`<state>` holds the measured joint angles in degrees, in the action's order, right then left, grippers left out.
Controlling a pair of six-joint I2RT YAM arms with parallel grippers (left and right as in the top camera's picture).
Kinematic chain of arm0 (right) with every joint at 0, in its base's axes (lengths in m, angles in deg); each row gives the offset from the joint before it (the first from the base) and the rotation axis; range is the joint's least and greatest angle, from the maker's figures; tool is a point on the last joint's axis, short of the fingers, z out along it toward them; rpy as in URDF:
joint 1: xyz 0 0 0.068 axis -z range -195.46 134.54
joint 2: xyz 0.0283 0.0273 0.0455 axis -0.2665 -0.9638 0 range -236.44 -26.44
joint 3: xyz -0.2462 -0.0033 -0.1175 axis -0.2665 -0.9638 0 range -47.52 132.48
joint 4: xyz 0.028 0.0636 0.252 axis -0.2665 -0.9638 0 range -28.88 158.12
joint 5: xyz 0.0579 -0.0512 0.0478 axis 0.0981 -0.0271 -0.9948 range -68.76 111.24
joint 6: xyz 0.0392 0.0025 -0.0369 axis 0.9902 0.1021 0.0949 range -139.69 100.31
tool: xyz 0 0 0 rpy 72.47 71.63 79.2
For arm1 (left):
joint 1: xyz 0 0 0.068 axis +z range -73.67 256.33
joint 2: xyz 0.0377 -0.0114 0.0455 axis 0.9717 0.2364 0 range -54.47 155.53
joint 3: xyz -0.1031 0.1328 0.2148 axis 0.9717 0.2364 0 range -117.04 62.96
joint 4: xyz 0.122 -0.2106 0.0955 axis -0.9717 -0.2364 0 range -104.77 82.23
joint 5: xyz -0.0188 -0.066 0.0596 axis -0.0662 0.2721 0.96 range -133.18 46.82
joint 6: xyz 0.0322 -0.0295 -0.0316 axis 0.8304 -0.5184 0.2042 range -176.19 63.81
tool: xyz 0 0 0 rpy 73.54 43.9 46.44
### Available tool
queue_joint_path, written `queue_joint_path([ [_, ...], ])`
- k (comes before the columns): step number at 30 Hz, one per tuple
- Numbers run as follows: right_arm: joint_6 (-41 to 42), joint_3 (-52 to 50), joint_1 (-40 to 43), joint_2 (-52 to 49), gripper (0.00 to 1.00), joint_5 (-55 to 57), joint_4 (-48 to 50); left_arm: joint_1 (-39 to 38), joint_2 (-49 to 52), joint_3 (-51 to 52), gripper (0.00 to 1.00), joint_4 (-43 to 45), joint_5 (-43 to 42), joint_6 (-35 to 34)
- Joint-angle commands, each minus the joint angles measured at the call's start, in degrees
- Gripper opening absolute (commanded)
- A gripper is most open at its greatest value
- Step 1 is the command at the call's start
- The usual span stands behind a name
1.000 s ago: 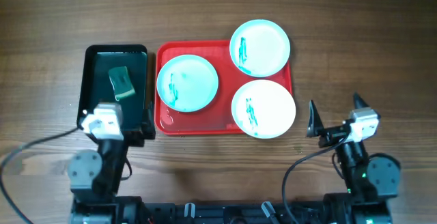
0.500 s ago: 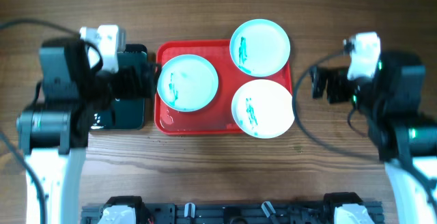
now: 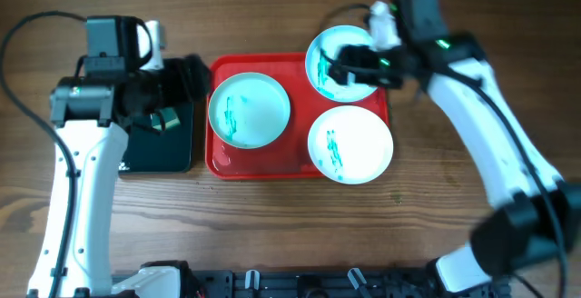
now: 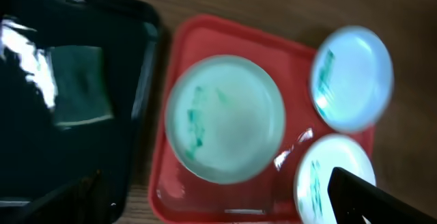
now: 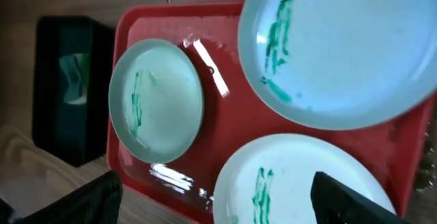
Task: Clean dirty plates on tray and stack at the side
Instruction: 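Reach the left gripper to the sponge and the right gripper to the left plate rim, then grasp the green sponge with the left gripper and lift it from the black tray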
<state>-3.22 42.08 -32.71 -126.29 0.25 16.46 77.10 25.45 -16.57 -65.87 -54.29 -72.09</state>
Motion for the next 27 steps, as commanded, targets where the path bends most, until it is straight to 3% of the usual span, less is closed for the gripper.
queue_joint_path([
  [1,2.0,10.2,-6.2,-10.4,0.83,6.1,-1.6,4.1,0.7,-1.8,1.00,-1.1,10.3,-7.5],
  [4,4.4,11.3,-10.1,-16.8,0.77,8.6,2.1,5.8,3.3,-1.8,1.00,-2.9,19.8,-6.8],
  [6,5.3,11.3,-12.0,-20.2,0.73,9.7,4.2,6.0,5.3,-1.8,1.00,-3.1,19.6,-5.3],
  [9,6.3,11.3,-13.9,-24.2,0.70,11.1,4.9,6.0,8.0,-1.8,0.92,-3.1,19.6,-5.0],
  [13,7.8,11.3,-15.2,-28.5,0.64,12.7,5.4,6.0,10.7,-1.8,0.91,-3.1,19.6,-4.9],
  [16,10.2,11.3,-15.1,-31.2,0.53,12.7,5.3,6.0,12.2,-1.8,0.90,-3.1,19.6,-4.9],
  [19,13.0,11.2,-15.2,-32.0,0.36,12.1,5.5,6.0,12.7,-1.8,0.92,-3.0,19.6,-4.9],
  [23,14.4,10.2,-15.8,-32.1,0.24,10.7,6.1,6.0,12.8,-1.8,0.87,-3.0,19.6,-4.9],
  [27,15.1,8.5,-16.9,-32.1,0.04,10.8,7.5,6.0,14.2,-1.8,0.81,-2.3,19.5,-5.8],
])
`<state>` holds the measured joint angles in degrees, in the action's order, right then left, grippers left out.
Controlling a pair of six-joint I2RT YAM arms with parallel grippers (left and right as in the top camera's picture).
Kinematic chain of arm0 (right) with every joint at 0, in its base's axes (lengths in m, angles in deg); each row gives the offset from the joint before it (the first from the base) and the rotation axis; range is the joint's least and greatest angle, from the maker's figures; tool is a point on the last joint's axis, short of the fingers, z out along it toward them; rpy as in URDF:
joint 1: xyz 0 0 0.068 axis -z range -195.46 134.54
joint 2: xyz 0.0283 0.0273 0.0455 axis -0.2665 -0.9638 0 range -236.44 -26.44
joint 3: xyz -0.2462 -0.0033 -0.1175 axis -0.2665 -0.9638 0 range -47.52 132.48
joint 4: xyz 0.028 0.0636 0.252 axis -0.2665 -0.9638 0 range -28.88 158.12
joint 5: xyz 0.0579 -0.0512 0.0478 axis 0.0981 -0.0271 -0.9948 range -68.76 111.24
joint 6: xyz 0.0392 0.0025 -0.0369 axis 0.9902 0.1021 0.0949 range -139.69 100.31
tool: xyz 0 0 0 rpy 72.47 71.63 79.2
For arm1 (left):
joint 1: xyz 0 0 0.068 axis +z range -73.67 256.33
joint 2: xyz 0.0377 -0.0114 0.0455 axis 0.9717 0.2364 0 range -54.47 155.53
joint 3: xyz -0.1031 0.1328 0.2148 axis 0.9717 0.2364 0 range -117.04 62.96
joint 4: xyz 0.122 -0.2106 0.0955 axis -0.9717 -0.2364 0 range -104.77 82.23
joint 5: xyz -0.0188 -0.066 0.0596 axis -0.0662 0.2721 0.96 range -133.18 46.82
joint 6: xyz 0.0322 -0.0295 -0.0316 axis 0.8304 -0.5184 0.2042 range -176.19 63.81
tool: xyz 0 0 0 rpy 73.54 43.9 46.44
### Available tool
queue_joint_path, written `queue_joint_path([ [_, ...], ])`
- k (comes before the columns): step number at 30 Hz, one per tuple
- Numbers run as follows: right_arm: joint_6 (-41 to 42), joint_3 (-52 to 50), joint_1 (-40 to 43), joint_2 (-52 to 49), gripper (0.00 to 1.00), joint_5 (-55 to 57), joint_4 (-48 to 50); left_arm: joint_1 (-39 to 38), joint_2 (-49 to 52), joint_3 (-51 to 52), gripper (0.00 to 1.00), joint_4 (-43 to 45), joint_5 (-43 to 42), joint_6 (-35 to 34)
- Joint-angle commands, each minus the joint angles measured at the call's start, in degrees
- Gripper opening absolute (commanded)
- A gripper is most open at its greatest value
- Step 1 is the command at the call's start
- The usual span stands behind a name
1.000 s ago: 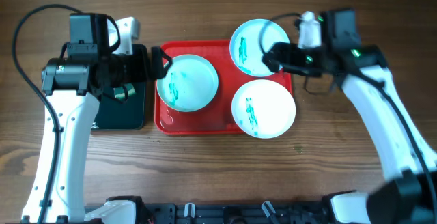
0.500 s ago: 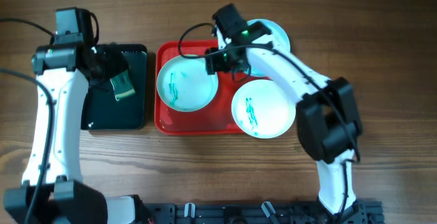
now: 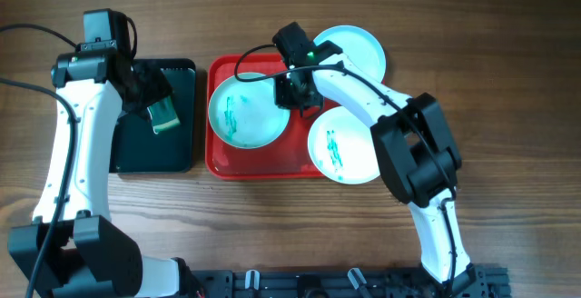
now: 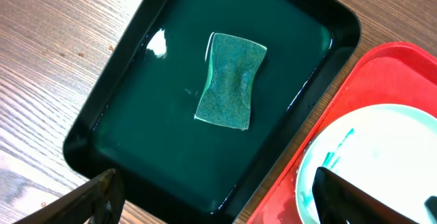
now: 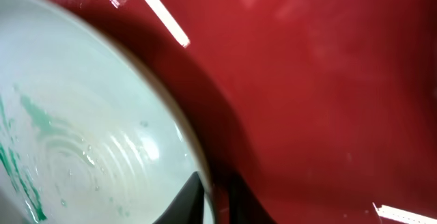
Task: Clean dirty plates on tray and stack at the side
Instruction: 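Grasp the green sponge with the left gripper and lift it from the black tray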
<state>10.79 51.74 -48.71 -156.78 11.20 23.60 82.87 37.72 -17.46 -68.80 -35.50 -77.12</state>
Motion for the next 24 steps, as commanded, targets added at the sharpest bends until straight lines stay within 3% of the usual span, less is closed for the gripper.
queue_joint_path([
  [1,1.2,-1.1,-0.9,-1.6,0.04,-0.2,0.3,0.2,2.8,-0.9,0.79,0.8,0.7,-0.8],
  [10,1.2,-1.1,-0.9,-1.6,0.04,0.0,1.0,0.2,15.6,-0.9,0.67,9.0,-2.3,-0.7],
  [14,1.2,-1.1,-0.9,-1.6,0.04,0.0,1.0,0.2,20.9,-0.9,0.43,15.1,-3.1,-0.2],
  [16,1.2,-1.1,-0.9,-1.6,0.05,0.0,1.0,0.2,22.1,-0.9,0.38,15.4,-3.1,0.0],
  [24,1.2,-1.1,-0.9,-1.6,0.04,0.0,1.5,0.2,23.3,-0.9,0.41,13.8,-3.1,0.0],
])
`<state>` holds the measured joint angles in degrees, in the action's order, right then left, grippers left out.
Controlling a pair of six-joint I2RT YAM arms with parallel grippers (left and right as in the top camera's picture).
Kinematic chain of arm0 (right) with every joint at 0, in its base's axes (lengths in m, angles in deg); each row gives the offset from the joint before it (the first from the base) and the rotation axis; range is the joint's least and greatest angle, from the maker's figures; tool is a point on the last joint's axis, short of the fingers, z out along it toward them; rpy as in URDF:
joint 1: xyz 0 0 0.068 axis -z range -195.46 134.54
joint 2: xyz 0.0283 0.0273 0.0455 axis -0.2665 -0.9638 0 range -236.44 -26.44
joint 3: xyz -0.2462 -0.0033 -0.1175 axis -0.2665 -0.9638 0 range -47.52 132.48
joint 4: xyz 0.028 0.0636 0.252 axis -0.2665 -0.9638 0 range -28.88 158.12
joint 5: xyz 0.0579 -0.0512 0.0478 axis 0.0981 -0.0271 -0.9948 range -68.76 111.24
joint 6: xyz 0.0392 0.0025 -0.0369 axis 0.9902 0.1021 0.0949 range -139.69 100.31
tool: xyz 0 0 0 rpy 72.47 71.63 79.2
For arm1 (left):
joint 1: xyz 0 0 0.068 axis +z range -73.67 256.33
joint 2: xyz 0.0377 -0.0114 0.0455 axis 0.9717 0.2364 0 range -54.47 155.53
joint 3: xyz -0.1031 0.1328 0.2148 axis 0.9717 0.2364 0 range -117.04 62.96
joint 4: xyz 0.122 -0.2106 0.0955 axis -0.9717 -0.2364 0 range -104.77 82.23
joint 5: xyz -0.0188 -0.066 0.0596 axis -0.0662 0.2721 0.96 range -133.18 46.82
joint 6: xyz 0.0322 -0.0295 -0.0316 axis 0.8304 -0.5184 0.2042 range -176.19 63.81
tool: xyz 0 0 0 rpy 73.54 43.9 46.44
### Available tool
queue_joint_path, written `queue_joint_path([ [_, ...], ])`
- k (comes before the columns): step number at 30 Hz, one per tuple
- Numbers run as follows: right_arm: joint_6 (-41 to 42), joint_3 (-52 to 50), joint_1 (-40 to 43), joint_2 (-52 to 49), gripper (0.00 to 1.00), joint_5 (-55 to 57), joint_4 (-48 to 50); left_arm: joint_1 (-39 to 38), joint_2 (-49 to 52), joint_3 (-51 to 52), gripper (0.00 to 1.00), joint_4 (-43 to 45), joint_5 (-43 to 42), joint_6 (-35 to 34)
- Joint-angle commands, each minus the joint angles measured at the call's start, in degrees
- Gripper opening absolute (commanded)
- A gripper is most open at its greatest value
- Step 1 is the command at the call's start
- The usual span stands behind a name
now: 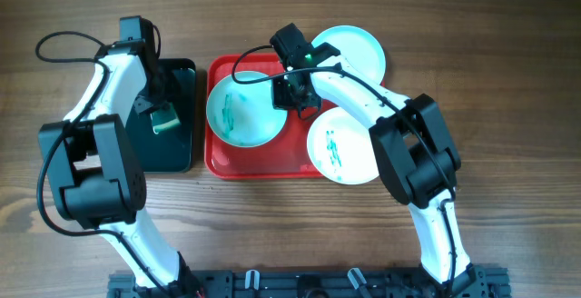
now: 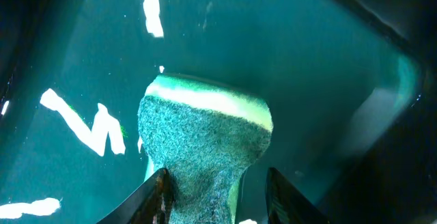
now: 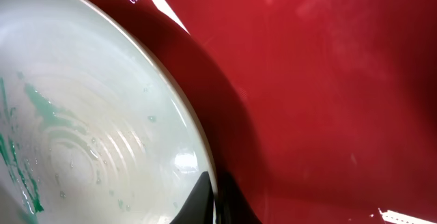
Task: Clean dirty plates on tray and stack at the side
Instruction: 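Grasp the green sponge with the left gripper and lift it from the black tray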
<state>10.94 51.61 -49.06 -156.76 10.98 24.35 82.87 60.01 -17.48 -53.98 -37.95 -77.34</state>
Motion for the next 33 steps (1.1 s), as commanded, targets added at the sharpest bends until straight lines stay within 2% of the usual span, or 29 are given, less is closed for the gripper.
queue_joint_path([
  [1,1.1,-1.0,-0.6,-1.6,0.04,0.2,0.7,0.2,1.0,-0.8,0.41,-1.3,-0.6,0.2],
  [11,1.1,-1.0,-0.6,-1.6,0.04,0.2,0.9,0.2,3.0,2.9,0.33,0.8,-0.7,0.1],
  [13,1.1,-1.0,-0.6,-1.6,0.04,0.2,0.9,0.2,3.1,2.9,0.22,0.9,-0.7,0.1],
  [15,1.1,-1.0,-0.6,-1.6,0.04,0.0,1.1,0.2,3.1,2.9,0.04,1.0,-0.7,0.1],
  [18,1.1,-1.0,-0.6,-1.6,0.04,0.0,1.6,0.1,2.9,2.8,0.04,0.5,-0.7,0.3],
  [20,1.6,-1.0,-0.5,-1.6,0.04,-0.3,1.6,0.1,1.8,1.7,0.04,-1.3,-2.3,2.8],
  [24,1.7,-1.0,0.0,-1.6,0.04,-2.0,1.0,-0.5,-4.5,-2.9,0.04,-6.9,-13.7,10.0],
  [28,0.0,-1.0,0.6,-1.6,0.05,-4.1,-1.1,-4.7,-10.2,-3.2,0.04,-5.9,-15.4,10.4],
  [31,-0.7,-0.8,0.8,-1.6,0.04,-4.8,-2.5,-9.3,-9.6,-3.1,0.04,-3.9,-15.6,10.5],
  [33,-0.7,-0.8,1.5,-1.6,0.04,-6.0,-3.5,-12.8,-8.2,-3.1,0.04,-2.8,-12.3,10.4],
])
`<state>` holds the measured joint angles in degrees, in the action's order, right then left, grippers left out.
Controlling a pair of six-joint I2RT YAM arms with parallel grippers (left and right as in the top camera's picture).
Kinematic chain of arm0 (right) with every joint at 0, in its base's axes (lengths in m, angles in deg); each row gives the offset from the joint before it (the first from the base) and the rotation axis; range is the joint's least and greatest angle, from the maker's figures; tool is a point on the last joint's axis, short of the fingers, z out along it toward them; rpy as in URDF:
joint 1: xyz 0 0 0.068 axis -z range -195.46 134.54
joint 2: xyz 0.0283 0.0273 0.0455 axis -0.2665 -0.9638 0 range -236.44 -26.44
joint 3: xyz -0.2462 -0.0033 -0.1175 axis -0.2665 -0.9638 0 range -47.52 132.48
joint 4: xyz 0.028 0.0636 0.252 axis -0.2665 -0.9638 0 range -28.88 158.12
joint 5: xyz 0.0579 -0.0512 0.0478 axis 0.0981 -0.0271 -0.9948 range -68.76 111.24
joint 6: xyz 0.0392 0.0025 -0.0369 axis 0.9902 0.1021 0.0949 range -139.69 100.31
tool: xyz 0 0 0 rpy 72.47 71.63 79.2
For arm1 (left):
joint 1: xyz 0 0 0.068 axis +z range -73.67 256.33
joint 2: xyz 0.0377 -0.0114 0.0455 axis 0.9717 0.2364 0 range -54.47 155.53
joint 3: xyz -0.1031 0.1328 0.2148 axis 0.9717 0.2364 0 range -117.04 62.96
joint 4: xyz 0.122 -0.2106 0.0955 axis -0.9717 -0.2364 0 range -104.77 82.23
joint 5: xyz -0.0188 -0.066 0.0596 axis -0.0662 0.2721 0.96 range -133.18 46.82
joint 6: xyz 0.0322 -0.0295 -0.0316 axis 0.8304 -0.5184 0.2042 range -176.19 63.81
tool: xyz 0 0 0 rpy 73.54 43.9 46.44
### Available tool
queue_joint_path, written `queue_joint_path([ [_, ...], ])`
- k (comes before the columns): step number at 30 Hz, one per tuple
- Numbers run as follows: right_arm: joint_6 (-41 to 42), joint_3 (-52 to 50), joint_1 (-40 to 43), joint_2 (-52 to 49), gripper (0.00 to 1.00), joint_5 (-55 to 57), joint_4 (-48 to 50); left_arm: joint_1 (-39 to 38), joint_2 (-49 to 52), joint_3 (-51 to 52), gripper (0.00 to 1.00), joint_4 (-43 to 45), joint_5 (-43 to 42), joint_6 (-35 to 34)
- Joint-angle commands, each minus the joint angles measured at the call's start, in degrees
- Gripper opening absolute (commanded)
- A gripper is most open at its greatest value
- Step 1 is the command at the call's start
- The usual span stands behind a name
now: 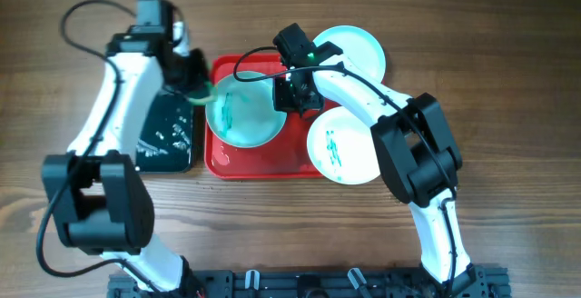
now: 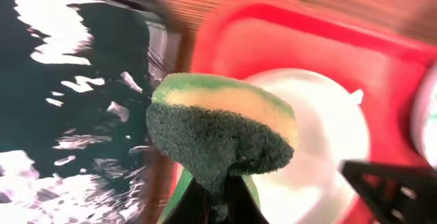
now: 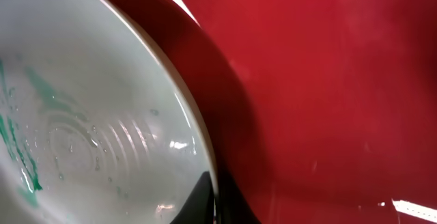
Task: Clean dirty plates on tray and stack at the side
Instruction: 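Grasp the green sponge with the left gripper and lift it from the black tray, then hold the plate rim with the right gripper and scrub it with the sponge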
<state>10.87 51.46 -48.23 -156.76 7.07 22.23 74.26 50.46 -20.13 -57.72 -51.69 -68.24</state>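
A green and yellow sponge (image 2: 220, 127) is pinched in my left gripper (image 2: 217, 195), which is shut on it over the left edge of the red tray (image 1: 221, 157). It hangs just beside the pale green plate (image 1: 243, 116), which carries green smears. My right gripper (image 3: 213, 200) is shut on that plate's right rim (image 3: 199, 132), one finger inside and one outside; in the overhead view this right gripper (image 1: 292, 95) sits at the tray's middle. A light blue plate (image 1: 354, 49) and a white smeared plate (image 1: 349, 148) lie on the tray's right side.
A black tray (image 1: 169, 136) holding dark liquid stands left of the red tray, under my left arm. Bare wooden table (image 1: 508, 62) surrounds both trays. The two right plates overhang the red tray's right edge.
My left gripper was down in the black tray with its fingers round the sponge; now it holds the sponge up at the red tray's left edge beside the pale green plate. The right gripper still pinches the plate rim.
First both grippers hung open, left over the black tray, right over the plates. Then the right gripper stood at the pale green plate's rim and the left was open above the sponge. Then the left closed round the sponge. Now the sponge is beside the held plate.
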Motion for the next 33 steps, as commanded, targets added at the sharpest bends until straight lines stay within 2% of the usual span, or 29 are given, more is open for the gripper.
queue_joint_path([
  [1,-0.7,-0.6,1.2,-1.6,0.04,-2.8,-1.8,-5.2,2.1,-0.4,0.04,1.1,3.3,1.3],
  [4,-2.3,-0.6,2.3,-1.6,0.04,-4.8,-2.0,-6.9,5.4,-0.4,0.04,1.1,6.7,1.4],
  [10,-3.6,-0.6,2.5,-1.6,0.04,-5.3,-1.2,-8.3,14.6,-0.4,0.04,1.5,4.5,2.1],
  [15,-3.6,-0.6,2.5,-1.6,0.04,-5.3,-1.1,-10.5,16.8,-0.4,0.04,1.1,3.4,2.7],
  [18,-3.6,-0.6,2.5,-1.6,0.04,-5.3,-0.8,-10.6,16.8,-0.4,0.04,0.4,-1.1,2.7],
  [25,-3.7,-1.0,3.6,-1.6,0.04,-7.8,-0.3,-10.5,16.8,-0.4,0.04,-3.5,-16.0,15.8],
  [28,-3.9,-1.2,4.0,-1.6,0.04,-8.6,-0.2,-10.5,16.8,-0.4,0.04,-3.2,-16.9,16.4],
  [29,-3.8,-1.2,4.0,-1.6,0.04,-8.6,-0.2,-10.4,16.8,-0.4,0.04,-2.4,-15.7,15.8],
  [31,-3.7,-1.2,4.0,-1.6,0.04,-8.6,-0.2,-10.0,16.8,-0.4,0.04,-0.3,-8.5,8.9],
  [33,-3.4,-1.2,4.0,-1.6,0.05,-8.5,-0.2,-9.6,16.7,-0.6,0.04,1.0,6.6,-3.4],
])
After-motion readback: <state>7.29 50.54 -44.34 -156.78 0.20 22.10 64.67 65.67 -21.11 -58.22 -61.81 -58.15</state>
